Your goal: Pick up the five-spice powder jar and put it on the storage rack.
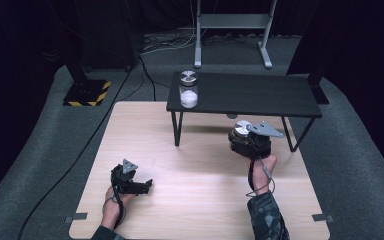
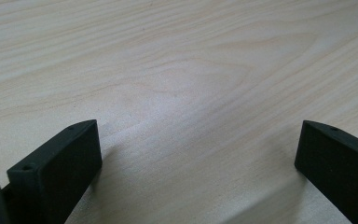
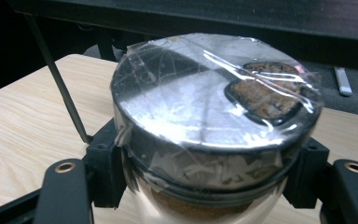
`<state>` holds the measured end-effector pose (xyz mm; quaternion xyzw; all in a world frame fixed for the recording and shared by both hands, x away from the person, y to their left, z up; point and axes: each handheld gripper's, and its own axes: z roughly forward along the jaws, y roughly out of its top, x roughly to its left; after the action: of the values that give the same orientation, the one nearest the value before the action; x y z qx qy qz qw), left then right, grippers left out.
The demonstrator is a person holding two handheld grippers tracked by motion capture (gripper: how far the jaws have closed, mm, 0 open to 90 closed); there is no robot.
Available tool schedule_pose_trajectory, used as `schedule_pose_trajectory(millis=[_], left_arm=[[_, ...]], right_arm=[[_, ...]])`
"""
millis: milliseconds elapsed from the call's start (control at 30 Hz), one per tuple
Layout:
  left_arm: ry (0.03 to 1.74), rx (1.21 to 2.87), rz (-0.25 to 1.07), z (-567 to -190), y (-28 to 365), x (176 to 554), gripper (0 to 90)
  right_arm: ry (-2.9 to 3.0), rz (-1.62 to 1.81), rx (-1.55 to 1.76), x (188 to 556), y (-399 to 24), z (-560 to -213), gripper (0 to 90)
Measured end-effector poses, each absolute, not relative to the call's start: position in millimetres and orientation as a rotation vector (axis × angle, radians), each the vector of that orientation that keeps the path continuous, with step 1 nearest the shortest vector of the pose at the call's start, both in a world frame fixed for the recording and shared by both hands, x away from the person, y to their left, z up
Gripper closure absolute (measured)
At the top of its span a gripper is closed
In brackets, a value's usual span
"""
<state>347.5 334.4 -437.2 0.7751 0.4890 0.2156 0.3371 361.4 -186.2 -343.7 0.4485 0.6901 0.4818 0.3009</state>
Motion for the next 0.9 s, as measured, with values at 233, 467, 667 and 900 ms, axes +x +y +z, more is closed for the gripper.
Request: schedule_pose_trajectory(millis=[233,467,667,900], left_arm=[[1.275,2.02,0.562,-437,334,348,0.1],[1.274,2.02,0.562,-437,334,348,0.1],[1.275,2.02,0.562,-437,334,348,0.1],[1.274,2.02,0.562,-437,334,348,0.1]], right_arm=[[1.839,1.278,1.167,360,-187,-333,29.7],[1.832,1.276,1.143,358,-188,-321,29.7],[1.825,1.29,1.133,357,-191,-313,29.7],[1.825,1.311,1.115,359,-195,-301,29.7]])
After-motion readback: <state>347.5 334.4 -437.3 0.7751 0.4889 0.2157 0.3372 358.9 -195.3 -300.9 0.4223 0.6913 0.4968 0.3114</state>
